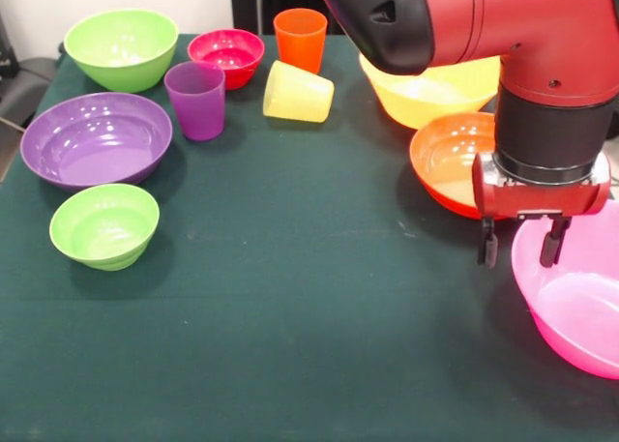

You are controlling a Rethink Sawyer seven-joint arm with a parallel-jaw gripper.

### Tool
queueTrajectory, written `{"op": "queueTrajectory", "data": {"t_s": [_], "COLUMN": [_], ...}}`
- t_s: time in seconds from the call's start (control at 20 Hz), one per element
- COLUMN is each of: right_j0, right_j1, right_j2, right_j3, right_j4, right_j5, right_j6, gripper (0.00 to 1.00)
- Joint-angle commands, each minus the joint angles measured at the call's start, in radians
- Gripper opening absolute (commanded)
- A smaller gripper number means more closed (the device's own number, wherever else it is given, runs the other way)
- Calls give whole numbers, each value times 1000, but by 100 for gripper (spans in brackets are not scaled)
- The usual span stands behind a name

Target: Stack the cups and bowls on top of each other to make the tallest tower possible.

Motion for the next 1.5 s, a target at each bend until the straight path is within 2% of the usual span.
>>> {"op": "queueTrajectory", "data": {"t_s": [0.05, 0.85, 1.5], "right_j0": [19, 8, 3], "right_j1": [-5, 13, -2], "right_j2": [-49, -37, -44], "right_j3": [74, 65, 96], "right_j4": [-35, -29, -28], "right_j5": [27, 14, -9], "right_j6": [-92, -118, -107], "gripper": [100, 100, 100]}}
